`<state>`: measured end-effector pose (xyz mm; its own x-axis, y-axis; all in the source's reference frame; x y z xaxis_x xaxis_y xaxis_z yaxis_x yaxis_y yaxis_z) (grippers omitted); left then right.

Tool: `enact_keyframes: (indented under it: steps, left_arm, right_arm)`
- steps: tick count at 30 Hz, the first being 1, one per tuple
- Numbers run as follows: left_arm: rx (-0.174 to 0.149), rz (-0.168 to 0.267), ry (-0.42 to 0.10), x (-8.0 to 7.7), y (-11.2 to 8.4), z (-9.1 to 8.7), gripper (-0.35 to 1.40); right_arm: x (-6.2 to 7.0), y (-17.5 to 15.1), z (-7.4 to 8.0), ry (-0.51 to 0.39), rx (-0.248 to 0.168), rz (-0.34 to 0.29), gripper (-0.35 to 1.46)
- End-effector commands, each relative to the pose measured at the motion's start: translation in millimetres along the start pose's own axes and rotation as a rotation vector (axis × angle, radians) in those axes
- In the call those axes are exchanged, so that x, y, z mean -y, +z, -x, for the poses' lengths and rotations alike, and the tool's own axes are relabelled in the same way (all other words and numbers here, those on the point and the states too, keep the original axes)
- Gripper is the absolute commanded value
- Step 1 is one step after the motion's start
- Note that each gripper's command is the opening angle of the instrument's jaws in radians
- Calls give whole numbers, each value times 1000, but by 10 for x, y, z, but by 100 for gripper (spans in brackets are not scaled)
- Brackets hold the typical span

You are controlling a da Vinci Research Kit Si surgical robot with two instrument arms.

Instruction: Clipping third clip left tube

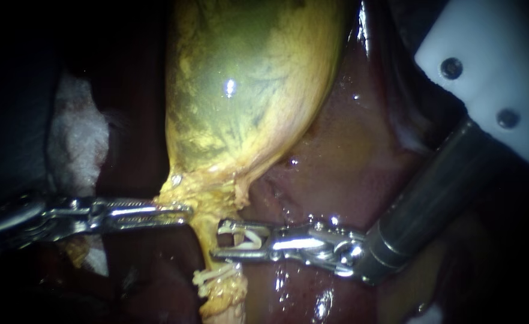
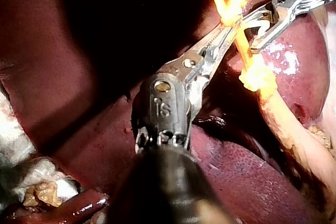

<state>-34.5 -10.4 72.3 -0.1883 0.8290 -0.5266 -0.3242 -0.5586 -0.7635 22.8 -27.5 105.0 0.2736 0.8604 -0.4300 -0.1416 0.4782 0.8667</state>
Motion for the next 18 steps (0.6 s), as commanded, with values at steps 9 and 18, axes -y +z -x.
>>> enact_keyframes:
  steps: [9,18]
  left_arm:
    - [2,8,2,-1,7,3,-35]
    - [3,13,5,-2,13,7,-35]
  right_arm:
    - [4,8,-2,0,-1,2,55]
    - [22,30,-6,2,-3,2,57]
